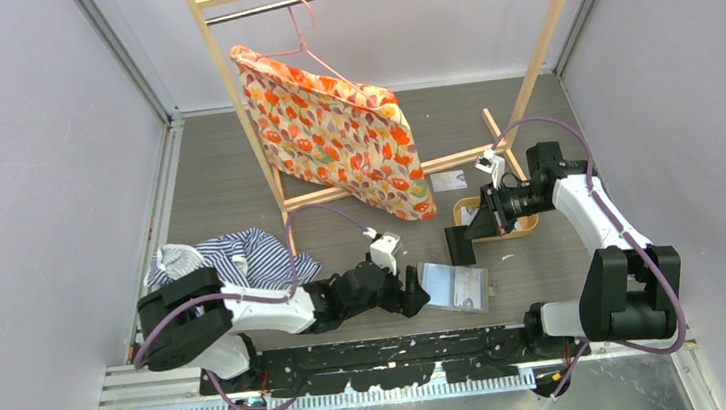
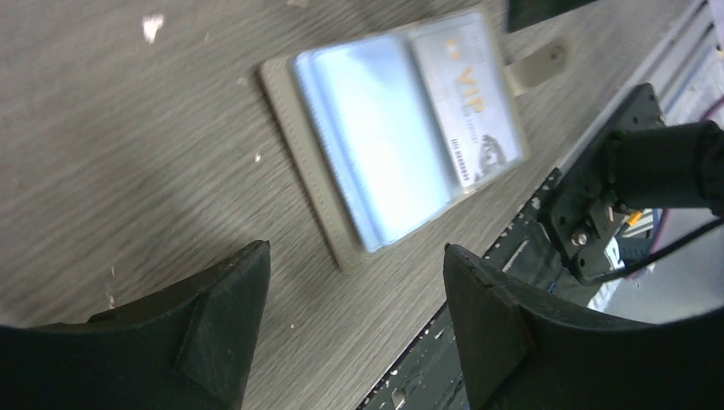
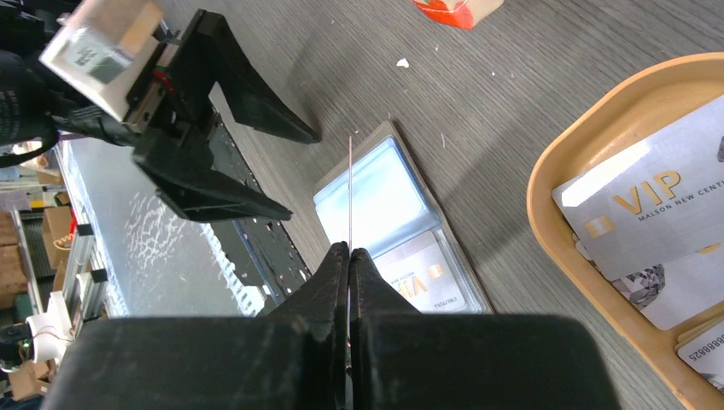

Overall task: Put the credit cards into the card holder
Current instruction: Adjust the credit card.

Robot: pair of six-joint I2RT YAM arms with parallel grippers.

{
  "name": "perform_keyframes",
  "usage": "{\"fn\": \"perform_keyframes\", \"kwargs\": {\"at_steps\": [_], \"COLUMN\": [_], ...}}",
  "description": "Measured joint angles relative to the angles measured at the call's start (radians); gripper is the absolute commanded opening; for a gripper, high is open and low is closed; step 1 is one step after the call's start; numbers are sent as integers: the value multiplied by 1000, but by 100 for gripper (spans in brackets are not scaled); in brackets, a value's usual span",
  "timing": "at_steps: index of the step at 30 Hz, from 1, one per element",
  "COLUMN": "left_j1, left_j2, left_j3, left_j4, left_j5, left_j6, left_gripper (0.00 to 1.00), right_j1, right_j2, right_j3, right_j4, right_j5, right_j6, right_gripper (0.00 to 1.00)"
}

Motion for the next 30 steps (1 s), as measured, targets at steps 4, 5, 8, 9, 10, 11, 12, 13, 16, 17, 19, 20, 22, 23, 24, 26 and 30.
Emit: {"fn": "perform_keyframes", "kwargs": {"at_steps": [4, 5, 8, 9, 10, 11, 12, 13, 16, 17, 19, 20, 22, 23, 24, 26, 30], "left_j1": [0, 0, 0, 0, 1, 2, 3, 5, 7, 7, 7, 7, 7, 7, 7, 7, 8], "left_j2": [60, 70, 94, 97, 98, 99, 100, 101, 116, 123, 132, 133, 132, 132, 132, 132, 164], "left_j3": [36, 53, 89, 95, 99, 104, 112, 120, 166, 190, 236, 253, 278, 285, 289, 291, 316], "left_j4": [-20, -31, -63, -70, -76, -85, -100, -114, -195, -236, -294, -310, -327, -330, -333, -338, -354], "left_j5": [-4, -6, -8, -8, -9, -11, -14, -20, -55, -69, -88, -93, -97, -97, -95, -82, -58], "left_j6": [-100, -117, -156, -163, -167, -171, -173, -174, -168, -164, -152, -141, -121, -109, -100, -79, -60], "left_gripper": [68, 68, 68, 68, 67, 64, 57, 54, 53, 53, 54, 55, 56, 57, 57, 58, 58], "right_j1": [0, 0, 0, 0, 0, 0, 0, 0, 0, 0, 0, 0, 0, 0, 0, 0, 0], "right_j2": [0, 0, 0, 0, 0, 0, 0, 0, 0, 0, 0, 0, 0, 0, 0, 0, 0], "right_j3": [0, 0, 0, 0, 0, 0, 0, 0, 0, 0, 0, 0, 0, 0, 0, 0, 0], "right_j4": [0, 0, 0, 0, 0, 0, 0, 0, 0, 0, 0, 0, 0, 0, 0, 0, 0], "right_j5": [10, 11, 12, 13, 12, 13, 13, 13, 13, 13, 13, 14, 15, 16, 16, 16, 16], "right_j6": [0, 0, 0, 0, 0, 0, 0, 0, 0, 0, 0, 0, 0, 0, 0, 0, 0], "right_gripper": [1, 1, 1, 1, 1, 1, 1, 1, 1, 1, 1, 1, 1, 1, 1, 1, 1]}}
